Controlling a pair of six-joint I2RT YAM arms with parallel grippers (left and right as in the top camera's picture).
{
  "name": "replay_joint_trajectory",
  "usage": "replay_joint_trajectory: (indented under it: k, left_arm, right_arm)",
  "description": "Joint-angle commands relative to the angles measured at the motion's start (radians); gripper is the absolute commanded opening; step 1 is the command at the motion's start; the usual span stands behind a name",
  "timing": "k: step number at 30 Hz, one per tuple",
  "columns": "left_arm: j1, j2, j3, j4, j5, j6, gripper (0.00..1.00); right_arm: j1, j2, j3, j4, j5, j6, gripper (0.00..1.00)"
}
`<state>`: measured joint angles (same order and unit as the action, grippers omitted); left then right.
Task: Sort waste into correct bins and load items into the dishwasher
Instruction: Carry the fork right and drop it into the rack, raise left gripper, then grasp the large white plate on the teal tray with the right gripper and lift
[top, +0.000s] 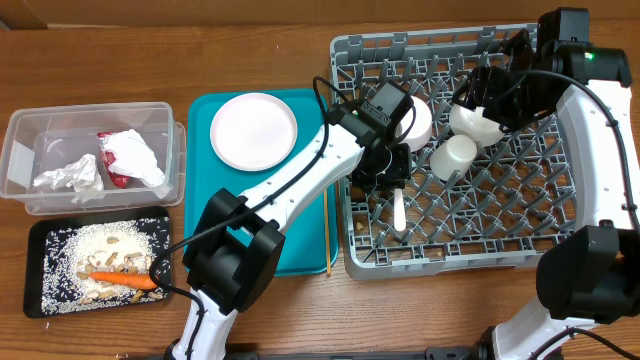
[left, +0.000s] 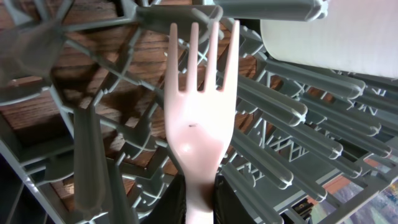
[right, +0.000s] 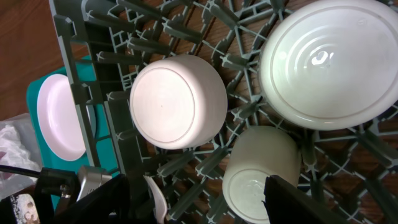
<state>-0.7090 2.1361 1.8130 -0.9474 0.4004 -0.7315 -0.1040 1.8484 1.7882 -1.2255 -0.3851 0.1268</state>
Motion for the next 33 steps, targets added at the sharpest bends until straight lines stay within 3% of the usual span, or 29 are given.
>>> replay_joint_trajectory:
  k: [1,3,6,10,14,20,25,28,31,33]
  left_arm:
    - [0.01,-0.012,0.017,-0.007,-0.024,-0.009,0.19]
    - [0.01,-0.012,0.017,-0.014,-0.023,-0.007,0.23]
    - [0.01,-0.012,0.017,-0.024,-0.022,-0.005,0.18]
    - [0.013,-0.012,0.029,-0.026,-0.021,0.015,0.22]
    - [0.037,-0.035,0.135,-0.084,-0.019,0.084,0.24]
    - [0.125,-0.154,0.286,-0.254,-0.378,0.198,0.26]
    - [0.326,-0.188,0.286,-0.392,-0.37,0.241,0.28]
    - [0.487,-0.188,0.286,-0.43,-0.274,0.33,0.43]
    - [0.621,-0.188,0.286,-0.434,-0.246,0.336,0.63]
    - [0.679,-0.188,0.286,-0.443,-0.246,0.336,0.67]
  right_arm:
    - [-0.002,-0.019,0.019,-0.003,0.004,-0.003,0.72]
    - [-0.002,-0.019,0.019,-0.003,0.004,-0.003,0.72]
    - [-0.002,-0.019,0.019,-0.003,0.004,-0.003,0.72]
    - [-0.002,-0.019,0.019,-0.004,0.004,-0.003,0.72]
    - [-0.002,-0.019,0.019,-0.003,0.004,-0.003,0.72]
    - [-0.002,-0.019,0.019,-0.008,0.003,-0.004,0.72]
    - [-0.002,-0.019,0.025,0.005,-0.039,-0.057,0.7]
    - [0.024,-0.019,0.045,0.026,-0.177,-0.109,0.7]
    - [0.135,-0.018,0.044,0.107,-0.208,-0.109,0.69]
    - [0.258,-0.016,0.044,0.195,-0.17,-0.108,0.69]
